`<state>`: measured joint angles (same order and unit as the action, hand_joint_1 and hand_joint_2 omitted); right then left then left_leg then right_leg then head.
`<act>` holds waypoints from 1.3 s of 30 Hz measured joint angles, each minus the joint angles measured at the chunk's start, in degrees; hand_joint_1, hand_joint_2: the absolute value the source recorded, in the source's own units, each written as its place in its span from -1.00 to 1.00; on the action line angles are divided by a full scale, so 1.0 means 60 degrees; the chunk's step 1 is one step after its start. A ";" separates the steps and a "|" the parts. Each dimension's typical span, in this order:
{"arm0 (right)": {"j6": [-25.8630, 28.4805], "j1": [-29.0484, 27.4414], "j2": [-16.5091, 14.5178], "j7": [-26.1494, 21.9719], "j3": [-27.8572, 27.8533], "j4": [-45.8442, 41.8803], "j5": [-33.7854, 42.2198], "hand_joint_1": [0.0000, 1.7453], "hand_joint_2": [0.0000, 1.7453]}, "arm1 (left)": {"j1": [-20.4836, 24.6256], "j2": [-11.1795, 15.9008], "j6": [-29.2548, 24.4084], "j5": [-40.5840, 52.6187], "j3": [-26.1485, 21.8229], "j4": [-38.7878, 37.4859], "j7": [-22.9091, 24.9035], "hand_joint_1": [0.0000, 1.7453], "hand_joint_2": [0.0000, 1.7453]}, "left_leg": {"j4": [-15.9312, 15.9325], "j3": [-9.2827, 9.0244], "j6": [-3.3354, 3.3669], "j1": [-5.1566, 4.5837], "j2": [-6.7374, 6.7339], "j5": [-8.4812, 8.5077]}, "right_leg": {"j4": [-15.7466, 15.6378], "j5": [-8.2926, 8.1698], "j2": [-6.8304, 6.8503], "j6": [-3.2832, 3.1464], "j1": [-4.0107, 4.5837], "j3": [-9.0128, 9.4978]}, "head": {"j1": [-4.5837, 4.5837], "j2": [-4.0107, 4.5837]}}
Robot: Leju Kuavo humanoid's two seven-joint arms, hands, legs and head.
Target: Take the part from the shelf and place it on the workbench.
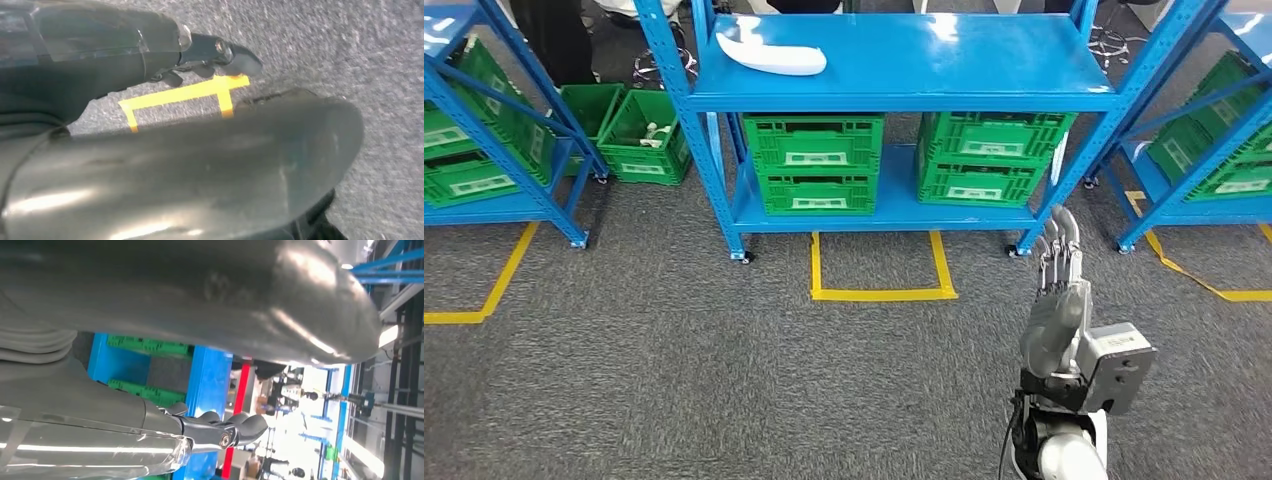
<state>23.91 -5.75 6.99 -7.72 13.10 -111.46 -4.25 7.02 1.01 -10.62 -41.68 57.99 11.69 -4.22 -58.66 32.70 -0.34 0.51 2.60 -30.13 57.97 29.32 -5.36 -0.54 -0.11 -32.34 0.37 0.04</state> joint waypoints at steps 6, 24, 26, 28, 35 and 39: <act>0.0004 0.0010 -0.0011 0.0000 -0.0003 -0.0001 -0.0001 -1.00 -1.00 | -0.0001 0.0004 -0.0007 0.0001 0.0000 0.0000 0.0000 -1.00 -1.00 | 0.0013 -0.0012 0.0048 -0.0034 -0.0080 -0.0029 | -0.0095 0.0000 -0.0018 0.0013 -0.0039 0.0059 | -0.0057 0.0000; -0.0050 0.0074 -0.0014 0.0017 -0.0001 -0.0001 -0.0067 -1.00 -1.00 | 0.0003 -0.0010 -0.0037 -0.0044 0.0000 0.0000 0.0190 -1.00 -1.00 | 0.0025 -0.0093 0.0116 -0.0054 -0.0154 -0.0072 | -0.0138 0.0011 -0.0061 0.0116 -0.0046 0.0114 | -0.0050 0.0000; -0.0077 0.0102 -0.0014 0.0025 0.0001 -0.0001 -0.0079 -1.00 -1.00 | 0.0003 -0.0018 -0.0037 -0.0062 0.0000 0.0000 0.0229 -1.00 -1.00 | 0.0028 -0.0101 0.0116 -0.0054 -0.0158 -0.0072 | -0.0137 0.0011 -0.0064 0.0116 -0.0045 0.0119 | -0.0050 0.0000; -0.0097 0.0119 -0.0014 0.0026 0.0005 -0.0001 -0.0083 -1.00 -1.00 | 0.0003 -0.0026 -0.0037 -0.0071 0.0000 0.0000 0.0256 -1.00 -1.00 | 0.0029 -0.0107 0.0115 -0.0053 -0.0159 -0.0072 | -0.0136 0.0011 -0.0065 0.0116 -0.0044 0.0123 | -0.0049 0.0000; -0.0109 0.0134 -0.0026 0.0028 0.0005 -0.0004 -0.0082 -1.00 -1.00 | 0.0024 -0.0038 -0.0037 -0.0074 0.0000 0.0002 0.0274 -1.00 -1.00 | 0.0116 -0.0184 0.0284 -0.0076 -0.0229 -0.0039 | -0.0266 -0.0039 -0.0161 0.0292 -0.0080 0.0154 | -0.0017 0.0000; -0.0115 0.0161 -0.0033 0.0030 -0.0003 0.0004 -0.0082 -1.00 -1.00 | 0.0029 -0.0059 -0.0037 -0.0073 0.0000 0.0004 0.0271 -1.00 -1.00 | 0.0479 -0.0445 0.0370 -0.0011 -0.0572 0.0077 | 0.1102 0.0677 0.0583 0.0370 -0.0079 -0.0469 | -0.0118 0.0000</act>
<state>23.22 -4.79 6.79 -7.54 13.08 -111.44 -4.74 7.19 0.65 -10.84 -42.12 57.99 11.72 -2.59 -55.79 30.04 1.88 0.44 -0.84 -29.67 64.59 33.39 -1.87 1.68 -0.59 -35.15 -0.34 0.04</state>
